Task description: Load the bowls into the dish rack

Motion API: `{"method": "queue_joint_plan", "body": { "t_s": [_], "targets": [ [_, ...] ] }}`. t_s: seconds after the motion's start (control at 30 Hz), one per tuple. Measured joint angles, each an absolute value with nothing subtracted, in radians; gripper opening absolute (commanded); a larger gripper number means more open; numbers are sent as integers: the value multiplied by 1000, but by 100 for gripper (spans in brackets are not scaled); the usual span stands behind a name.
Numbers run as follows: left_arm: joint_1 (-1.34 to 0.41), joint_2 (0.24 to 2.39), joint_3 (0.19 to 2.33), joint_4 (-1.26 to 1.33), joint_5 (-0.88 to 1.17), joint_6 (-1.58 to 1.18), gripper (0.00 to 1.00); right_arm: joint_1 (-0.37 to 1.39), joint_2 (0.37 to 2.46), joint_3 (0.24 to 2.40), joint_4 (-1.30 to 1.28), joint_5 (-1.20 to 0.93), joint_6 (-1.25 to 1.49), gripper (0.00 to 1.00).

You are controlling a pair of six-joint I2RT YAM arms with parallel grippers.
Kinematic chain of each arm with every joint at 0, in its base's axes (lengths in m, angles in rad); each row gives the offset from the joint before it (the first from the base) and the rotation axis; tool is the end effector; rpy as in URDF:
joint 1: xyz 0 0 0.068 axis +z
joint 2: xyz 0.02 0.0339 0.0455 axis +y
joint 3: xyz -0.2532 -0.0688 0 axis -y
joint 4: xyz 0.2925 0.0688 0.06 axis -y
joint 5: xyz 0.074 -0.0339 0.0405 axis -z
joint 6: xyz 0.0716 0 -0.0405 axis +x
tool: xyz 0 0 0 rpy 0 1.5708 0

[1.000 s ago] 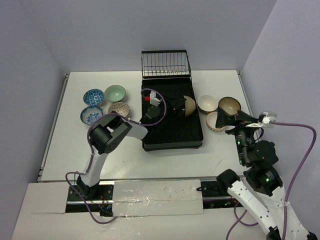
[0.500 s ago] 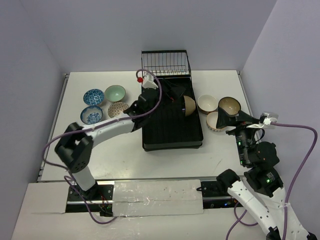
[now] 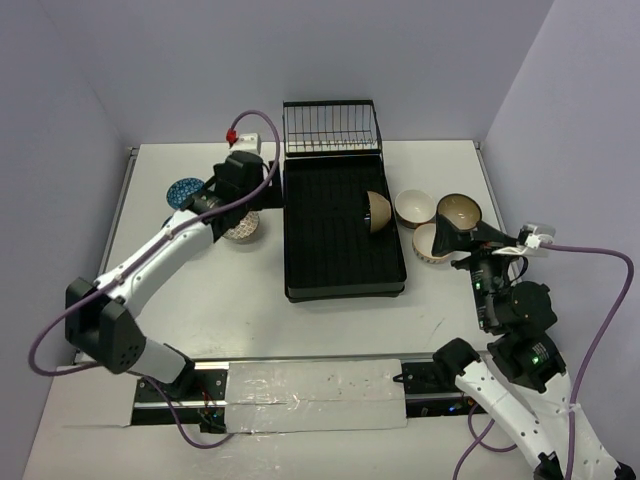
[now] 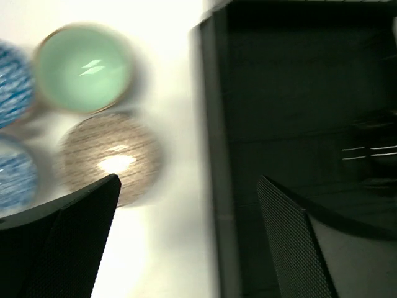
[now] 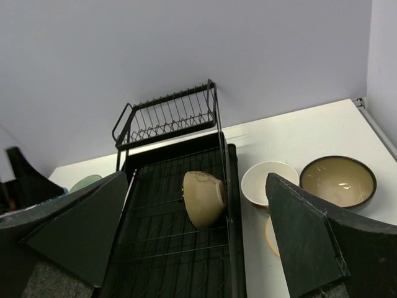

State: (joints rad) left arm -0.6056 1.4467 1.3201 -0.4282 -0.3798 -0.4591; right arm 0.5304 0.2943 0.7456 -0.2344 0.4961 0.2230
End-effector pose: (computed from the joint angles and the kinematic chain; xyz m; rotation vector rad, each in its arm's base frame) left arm 0.3488 -0.2092 0.3133 -0.0697 2.0900 -0.2432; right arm 0.1453 0.0457 0.3980 0.2094 1.3707 0.2939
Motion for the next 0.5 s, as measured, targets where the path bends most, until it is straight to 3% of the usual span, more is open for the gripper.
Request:
{"method": "queue_joint_plan", "body": {
  "t_s": [0.27, 0.5],
  "targets": [
    [-403, 1694, 1348, -616, -265, -295, 78, 535, 304, 746, -247, 488, 223, 100],
    [-388, 1851, 1483, -687, -197, -224, 74, 537, 299, 746, -247, 490, 223, 100]
  ]
}}
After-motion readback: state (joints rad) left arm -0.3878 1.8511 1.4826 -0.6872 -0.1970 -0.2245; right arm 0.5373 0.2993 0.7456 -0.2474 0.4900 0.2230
